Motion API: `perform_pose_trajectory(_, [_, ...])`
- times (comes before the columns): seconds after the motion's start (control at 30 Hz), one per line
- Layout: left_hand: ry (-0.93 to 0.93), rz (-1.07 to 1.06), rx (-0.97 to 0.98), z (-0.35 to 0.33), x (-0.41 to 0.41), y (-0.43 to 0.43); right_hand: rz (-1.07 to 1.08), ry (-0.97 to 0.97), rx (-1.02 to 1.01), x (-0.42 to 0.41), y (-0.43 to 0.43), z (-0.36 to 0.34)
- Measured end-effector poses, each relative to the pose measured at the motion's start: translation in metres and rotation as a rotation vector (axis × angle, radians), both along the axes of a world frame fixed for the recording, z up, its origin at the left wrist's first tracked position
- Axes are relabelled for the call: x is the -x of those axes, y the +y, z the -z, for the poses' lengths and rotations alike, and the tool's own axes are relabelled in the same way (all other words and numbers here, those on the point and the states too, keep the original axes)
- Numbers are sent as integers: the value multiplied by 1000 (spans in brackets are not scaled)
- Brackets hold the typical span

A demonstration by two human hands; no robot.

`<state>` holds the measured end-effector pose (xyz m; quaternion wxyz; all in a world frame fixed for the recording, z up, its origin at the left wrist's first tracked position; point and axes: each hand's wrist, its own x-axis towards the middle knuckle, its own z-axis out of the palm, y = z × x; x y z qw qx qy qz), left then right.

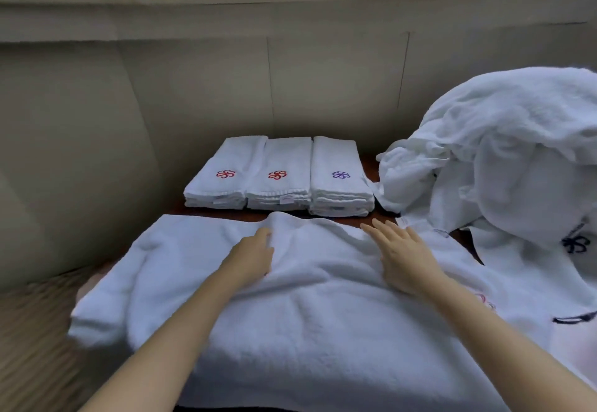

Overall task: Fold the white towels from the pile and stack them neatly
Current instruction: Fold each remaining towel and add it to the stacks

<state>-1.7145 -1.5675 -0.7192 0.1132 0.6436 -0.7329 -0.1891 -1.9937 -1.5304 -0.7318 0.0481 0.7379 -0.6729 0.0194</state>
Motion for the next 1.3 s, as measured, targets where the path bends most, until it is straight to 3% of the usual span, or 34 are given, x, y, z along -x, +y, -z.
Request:
perform_pose_trajectory(0.17, [-109,-96,56,0,-30,-23,171,172,74,-5,-12,-4])
perform_pose_trajectory(0.27, [-167,-157,53,2,-58,-40,366,229,3,-5,-16,-12])
perform_pose_trajectory(0.43, [-218,-241,85,-1,-84,-66,501,79,16,8,-18,-1])
perform_pose_trajectory(0.6, [-284,-124,-215,-25,-80,-90,428,90,176,10,-19,12])
perform_pose_trajectory(0.8, [-292,-141,-431,-46,-92,-103,445,-90,316,22,-20,4])
perform_pose_trajectory(0.87, [-209,-174,-282,-45,-98,-105,430,-213,434,25,-23,-7])
perform_pose_trajectory(0.93, [-162,-282,86,-45,-106,-108,381,-337,587,25,-27,-23])
perform_pose_trajectory(1.03, [228,-403,471,-48,-108,-103,264,-425,786,20,-32,-46])
perform_pose_trajectory(1.1, [470,-400,508,-50,-104,-94,202,-442,830,19,-32,-54])
perform_pose_trajectory(1.13, [504,-387,497,-48,-101,-87,193,-438,808,20,-29,-54])
perform_pose_trajectory(1.2, [415,-376,425,-34,-98,-69,209,-355,695,20,-16,-44])
perform_pose_trajectory(1.3, [333,-452,261,2,-98,-38,237,-184,366,23,12,-10])
